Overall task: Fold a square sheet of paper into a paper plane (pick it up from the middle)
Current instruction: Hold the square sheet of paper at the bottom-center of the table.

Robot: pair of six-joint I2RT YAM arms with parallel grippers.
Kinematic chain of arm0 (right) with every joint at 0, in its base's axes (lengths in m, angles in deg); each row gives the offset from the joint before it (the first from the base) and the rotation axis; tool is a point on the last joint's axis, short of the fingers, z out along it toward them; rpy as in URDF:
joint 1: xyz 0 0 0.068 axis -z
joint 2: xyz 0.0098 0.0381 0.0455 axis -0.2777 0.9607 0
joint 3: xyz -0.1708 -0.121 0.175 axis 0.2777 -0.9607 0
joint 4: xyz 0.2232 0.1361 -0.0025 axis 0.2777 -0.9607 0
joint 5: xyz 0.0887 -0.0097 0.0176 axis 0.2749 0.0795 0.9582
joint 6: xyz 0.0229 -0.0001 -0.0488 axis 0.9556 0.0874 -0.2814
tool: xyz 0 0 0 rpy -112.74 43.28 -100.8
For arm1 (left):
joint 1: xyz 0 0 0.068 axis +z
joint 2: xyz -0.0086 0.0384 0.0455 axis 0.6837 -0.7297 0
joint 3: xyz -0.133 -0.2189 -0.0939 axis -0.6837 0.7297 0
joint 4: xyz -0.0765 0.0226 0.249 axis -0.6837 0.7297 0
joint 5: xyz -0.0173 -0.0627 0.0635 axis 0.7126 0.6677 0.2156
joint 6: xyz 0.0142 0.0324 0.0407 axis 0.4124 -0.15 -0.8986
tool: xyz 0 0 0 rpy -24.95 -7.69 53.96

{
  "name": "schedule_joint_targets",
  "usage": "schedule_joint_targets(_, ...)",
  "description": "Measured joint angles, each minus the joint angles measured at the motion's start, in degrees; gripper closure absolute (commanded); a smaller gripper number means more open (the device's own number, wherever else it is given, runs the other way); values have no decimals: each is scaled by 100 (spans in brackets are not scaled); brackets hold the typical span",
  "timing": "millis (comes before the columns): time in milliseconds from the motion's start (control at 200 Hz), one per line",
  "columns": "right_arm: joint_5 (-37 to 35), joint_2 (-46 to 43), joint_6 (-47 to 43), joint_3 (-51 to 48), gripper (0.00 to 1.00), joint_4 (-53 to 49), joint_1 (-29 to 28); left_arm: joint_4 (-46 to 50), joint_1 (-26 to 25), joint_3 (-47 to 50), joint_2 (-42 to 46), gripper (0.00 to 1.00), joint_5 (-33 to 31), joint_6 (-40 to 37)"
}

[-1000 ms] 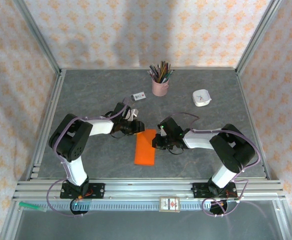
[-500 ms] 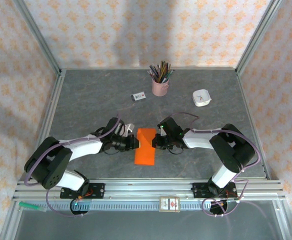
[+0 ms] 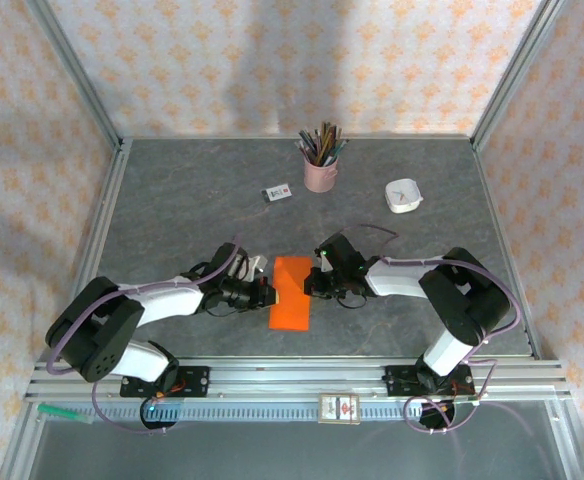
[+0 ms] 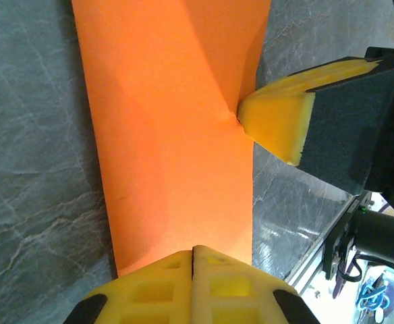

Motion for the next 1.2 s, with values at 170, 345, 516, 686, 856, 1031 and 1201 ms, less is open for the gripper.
schedule_joint_targets(170, 0, 0, 0, 0, 100, 0, 0, -46, 0, 122, -66, 100, -2, 0)
schedule_joint_targets(345, 0, 0, 0, 0, 100, 0, 0, -61, 0, 258, -70, 100, 17, 0)
schedule_joint_targets(516, 0, 0, 0, 0, 100, 0, 0, -90, 0, 313, -170, 100, 15, -2)
schedule_joint_targets(686, 0, 0, 0, 0, 100, 0, 0, -151, 2, 328, -221, 100, 33, -28)
schedule_joint_targets(856, 0, -15, 0, 4, 100, -4, 0, -151, 2, 337, -221, 100, 9, -46)
schedule_joint_targets(1031, -9, -55, -42, 142, 91, -219, -2, -197, 0, 404, -164, 100, -57, -42)
schedule_joint_targets(1201, -122, -50, -114, 387, 81, -588, -13, -286, 0, 459, -140, 100, -76, -39)
